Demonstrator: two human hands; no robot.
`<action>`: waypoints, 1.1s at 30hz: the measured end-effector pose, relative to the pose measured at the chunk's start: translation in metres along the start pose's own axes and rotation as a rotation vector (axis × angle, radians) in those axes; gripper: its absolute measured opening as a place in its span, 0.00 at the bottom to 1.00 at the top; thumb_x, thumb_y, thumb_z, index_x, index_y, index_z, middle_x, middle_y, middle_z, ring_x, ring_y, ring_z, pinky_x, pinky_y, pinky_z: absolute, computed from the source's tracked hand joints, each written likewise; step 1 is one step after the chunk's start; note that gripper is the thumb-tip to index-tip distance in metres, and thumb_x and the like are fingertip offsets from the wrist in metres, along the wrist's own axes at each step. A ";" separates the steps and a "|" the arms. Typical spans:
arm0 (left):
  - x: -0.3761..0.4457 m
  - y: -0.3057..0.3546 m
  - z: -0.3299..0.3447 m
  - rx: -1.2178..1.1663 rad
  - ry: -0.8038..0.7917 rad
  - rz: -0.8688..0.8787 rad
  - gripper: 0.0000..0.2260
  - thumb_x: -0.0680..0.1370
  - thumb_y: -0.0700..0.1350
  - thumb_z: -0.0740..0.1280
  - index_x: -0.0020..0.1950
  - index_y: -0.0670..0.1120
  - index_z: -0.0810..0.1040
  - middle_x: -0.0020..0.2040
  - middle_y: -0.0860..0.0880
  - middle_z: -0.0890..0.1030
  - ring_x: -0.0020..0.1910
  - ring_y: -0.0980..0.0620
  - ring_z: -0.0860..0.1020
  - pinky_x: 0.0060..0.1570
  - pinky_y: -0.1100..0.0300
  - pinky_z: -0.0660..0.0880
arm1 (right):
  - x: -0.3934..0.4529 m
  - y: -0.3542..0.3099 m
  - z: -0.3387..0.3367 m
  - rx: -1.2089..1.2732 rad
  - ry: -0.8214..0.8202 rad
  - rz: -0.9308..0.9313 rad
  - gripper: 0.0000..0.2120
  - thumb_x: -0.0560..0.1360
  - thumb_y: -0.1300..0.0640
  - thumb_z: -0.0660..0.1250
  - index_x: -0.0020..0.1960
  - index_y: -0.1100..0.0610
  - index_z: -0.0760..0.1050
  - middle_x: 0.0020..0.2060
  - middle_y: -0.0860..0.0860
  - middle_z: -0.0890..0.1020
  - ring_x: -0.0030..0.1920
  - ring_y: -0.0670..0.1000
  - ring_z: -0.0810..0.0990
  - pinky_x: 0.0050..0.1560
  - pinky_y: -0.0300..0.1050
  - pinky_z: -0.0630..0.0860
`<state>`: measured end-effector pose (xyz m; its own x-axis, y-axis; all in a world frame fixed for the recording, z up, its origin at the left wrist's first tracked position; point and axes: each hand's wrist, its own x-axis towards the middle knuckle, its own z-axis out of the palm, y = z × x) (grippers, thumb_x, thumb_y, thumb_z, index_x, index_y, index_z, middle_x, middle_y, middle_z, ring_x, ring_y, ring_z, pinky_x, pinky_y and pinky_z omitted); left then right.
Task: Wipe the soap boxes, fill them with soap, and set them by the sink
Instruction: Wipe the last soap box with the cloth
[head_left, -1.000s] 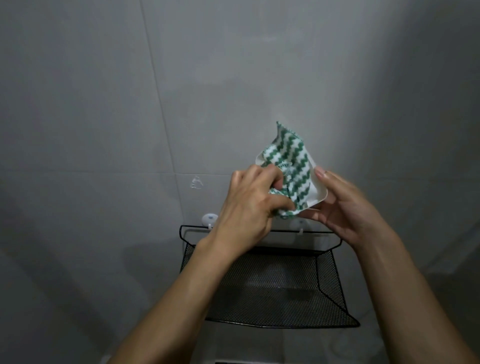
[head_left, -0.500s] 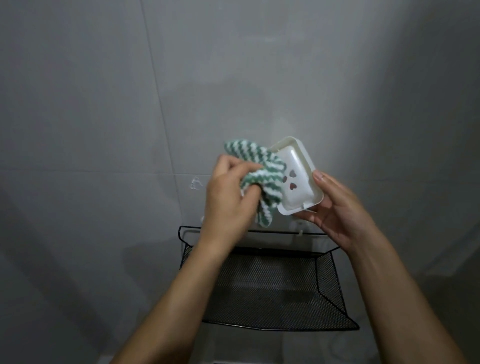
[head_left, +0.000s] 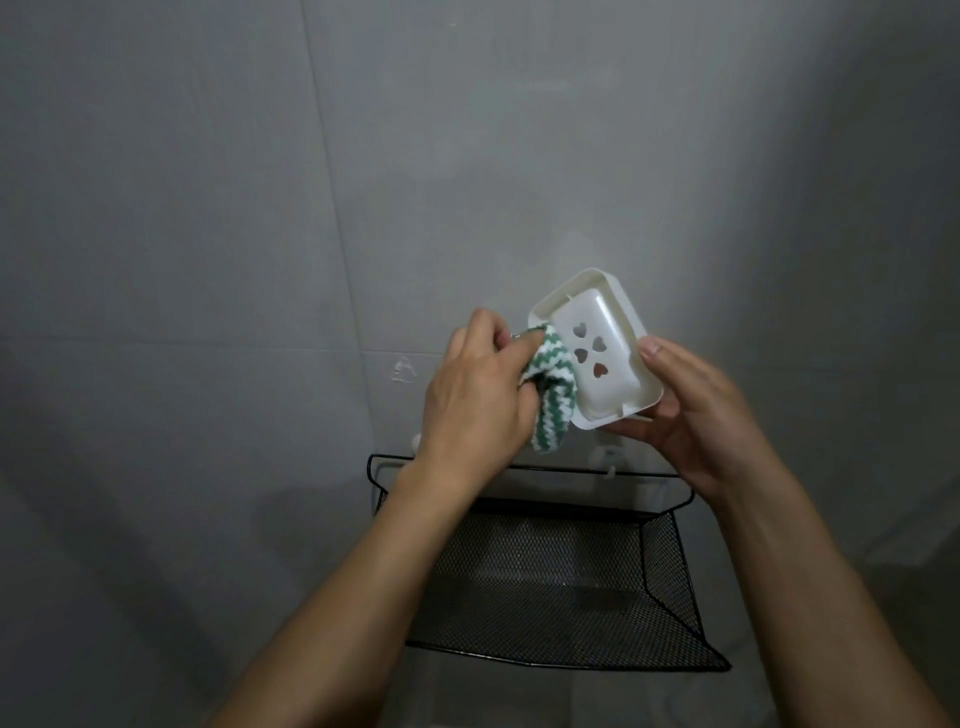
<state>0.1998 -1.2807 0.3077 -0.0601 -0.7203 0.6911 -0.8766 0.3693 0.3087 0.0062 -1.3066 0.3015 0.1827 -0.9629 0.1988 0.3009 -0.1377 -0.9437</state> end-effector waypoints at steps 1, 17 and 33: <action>-0.001 0.000 0.003 0.021 -0.023 0.004 0.20 0.75 0.41 0.66 0.67 0.49 0.76 0.52 0.49 0.68 0.51 0.49 0.70 0.39 0.56 0.69 | 0.000 -0.001 0.000 -0.009 0.017 -0.010 0.13 0.72 0.49 0.69 0.51 0.55 0.84 0.47 0.57 0.84 0.44 0.56 0.84 0.43 0.57 0.83; -0.015 0.020 0.010 -0.248 -0.216 0.110 0.12 0.76 0.39 0.66 0.56 0.48 0.84 0.50 0.48 0.71 0.48 0.49 0.74 0.44 0.51 0.76 | 0.003 0.000 0.006 0.011 0.085 -0.042 0.18 0.72 0.50 0.69 0.57 0.59 0.81 0.52 0.63 0.83 0.51 0.61 0.81 0.53 0.62 0.80; 0.004 -0.003 -0.002 -0.365 0.138 -0.286 0.05 0.73 0.39 0.69 0.46 0.46 0.83 0.43 0.50 0.79 0.42 0.55 0.75 0.40 0.76 0.65 | -0.006 0.018 -0.001 0.025 0.011 0.013 0.09 0.72 0.51 0.69 0.49 0.49 0.86 0.44 0.50 0.86 0.42 0.48 0.84 0.41 0.47 0.83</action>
<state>0.2028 -1.2837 0.3107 0.2444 -0.7474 0.6179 -0.6221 0.3679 0.6911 0.0092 -1.3039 0.2828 0.1769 -0.9670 0.1833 0.3222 -0.1191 -0.9392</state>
